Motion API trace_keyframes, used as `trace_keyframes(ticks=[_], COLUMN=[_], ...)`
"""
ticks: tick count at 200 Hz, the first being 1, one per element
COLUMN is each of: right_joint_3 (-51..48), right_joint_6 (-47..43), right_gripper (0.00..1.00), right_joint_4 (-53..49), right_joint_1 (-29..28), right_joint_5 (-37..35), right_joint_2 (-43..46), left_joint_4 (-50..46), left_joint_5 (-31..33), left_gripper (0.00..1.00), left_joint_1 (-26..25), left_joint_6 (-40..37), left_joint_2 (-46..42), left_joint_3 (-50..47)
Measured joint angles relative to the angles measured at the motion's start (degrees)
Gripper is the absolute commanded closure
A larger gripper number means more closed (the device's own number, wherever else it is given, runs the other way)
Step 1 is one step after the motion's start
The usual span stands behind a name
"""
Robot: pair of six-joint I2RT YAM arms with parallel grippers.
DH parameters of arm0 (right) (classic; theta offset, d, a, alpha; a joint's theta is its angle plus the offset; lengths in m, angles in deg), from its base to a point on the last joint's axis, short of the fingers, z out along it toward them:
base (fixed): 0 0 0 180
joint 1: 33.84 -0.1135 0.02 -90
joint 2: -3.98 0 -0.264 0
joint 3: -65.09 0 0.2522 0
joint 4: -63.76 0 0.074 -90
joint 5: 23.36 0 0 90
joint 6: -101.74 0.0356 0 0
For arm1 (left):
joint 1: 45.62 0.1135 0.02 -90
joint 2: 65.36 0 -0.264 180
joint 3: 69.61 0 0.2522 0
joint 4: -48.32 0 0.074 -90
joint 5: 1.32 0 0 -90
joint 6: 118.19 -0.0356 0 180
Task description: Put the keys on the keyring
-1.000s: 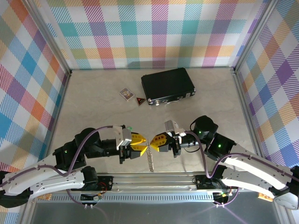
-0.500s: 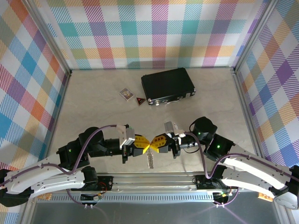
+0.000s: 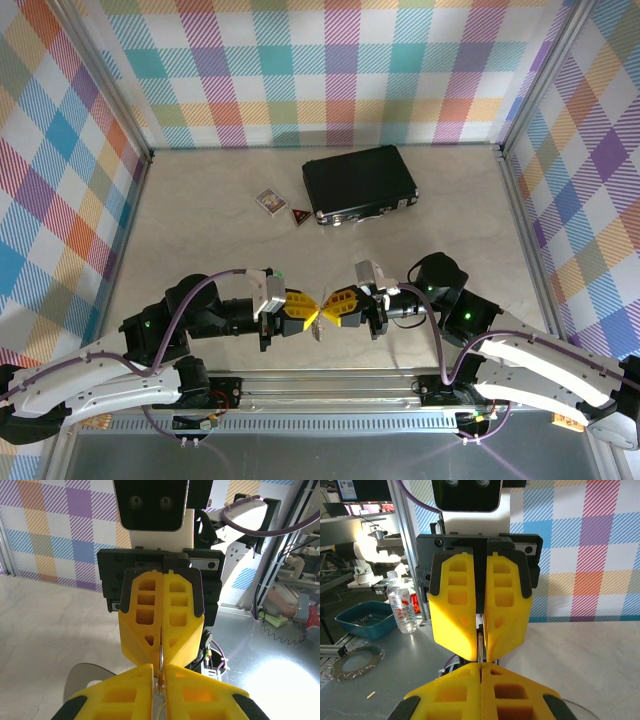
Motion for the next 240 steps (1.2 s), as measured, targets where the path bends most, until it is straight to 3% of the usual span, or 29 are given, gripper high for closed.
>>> trace_keyframes(ticks=[113,217,240], right_joint_3=[-0.1,-0.3,-0.3], right_joint_6=[1.0,1.0,1.2], right_gripper=[1.00,1.00,0.85], right_joint_4=[1.4,1.6,1.6], right_joint_1=[0.0,0.0,-0.1], right_joint_5=[0.0,-0.2,-0.7], right_joint_2=[0.0,0.0,0.0], left_joint_4=[0.8,1.0,1.0], left_joint_5=[-0.4,-0.2,0.2], left_gripper=[1.00,1.00,1.00], left_joint_1=[0.0,0.0,0.0], left_joint_6=[0.0,0.0,0.0], left_joint_2=[-0.3,-0.3,-0.4], left_joint_3=[0.0,-0.2,-0.2])
